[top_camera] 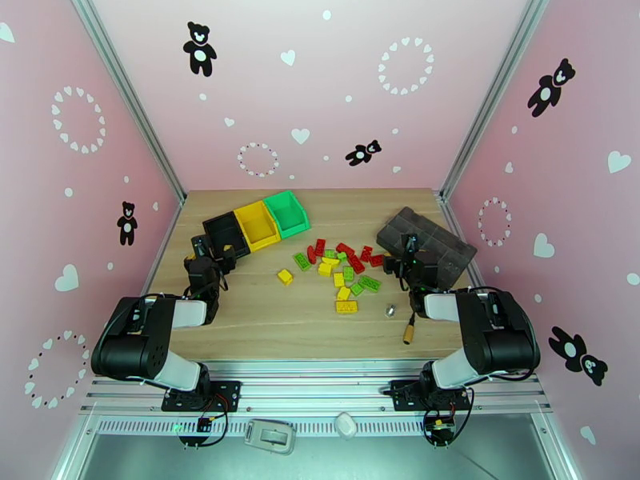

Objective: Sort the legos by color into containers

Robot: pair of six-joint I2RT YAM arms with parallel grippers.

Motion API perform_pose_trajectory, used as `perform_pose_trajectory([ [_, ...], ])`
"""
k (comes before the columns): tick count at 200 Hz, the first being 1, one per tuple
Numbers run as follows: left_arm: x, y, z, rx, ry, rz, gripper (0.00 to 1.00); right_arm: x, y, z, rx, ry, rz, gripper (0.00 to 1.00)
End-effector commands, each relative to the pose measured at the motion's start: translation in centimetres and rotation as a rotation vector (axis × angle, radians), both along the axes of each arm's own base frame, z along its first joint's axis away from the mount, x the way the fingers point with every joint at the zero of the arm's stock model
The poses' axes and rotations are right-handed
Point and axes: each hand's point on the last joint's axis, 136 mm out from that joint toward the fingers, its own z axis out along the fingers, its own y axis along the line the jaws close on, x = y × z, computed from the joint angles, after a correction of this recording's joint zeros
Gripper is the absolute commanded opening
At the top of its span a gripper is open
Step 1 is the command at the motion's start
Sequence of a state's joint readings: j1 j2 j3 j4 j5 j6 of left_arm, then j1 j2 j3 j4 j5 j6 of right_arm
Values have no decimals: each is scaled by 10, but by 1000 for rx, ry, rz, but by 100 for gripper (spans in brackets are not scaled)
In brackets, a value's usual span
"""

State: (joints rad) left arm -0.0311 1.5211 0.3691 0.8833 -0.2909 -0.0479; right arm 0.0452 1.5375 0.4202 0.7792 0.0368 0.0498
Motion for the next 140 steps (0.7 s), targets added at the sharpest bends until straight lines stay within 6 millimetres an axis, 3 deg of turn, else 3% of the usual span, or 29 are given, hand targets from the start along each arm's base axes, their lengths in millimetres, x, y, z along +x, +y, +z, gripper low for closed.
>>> perform_pose_trajectory([
  [1,0,0,-1,0,-5,-13,98,1,-2,2,5,-1,-6,99],
  [107,-1,0,-1,-2,-6,-16,98,0,-1,2,6,-3,-6,99],
  [140,-7,1,16,-5,0,-9,99,-3,-27,19,6,21,-159,99],
])
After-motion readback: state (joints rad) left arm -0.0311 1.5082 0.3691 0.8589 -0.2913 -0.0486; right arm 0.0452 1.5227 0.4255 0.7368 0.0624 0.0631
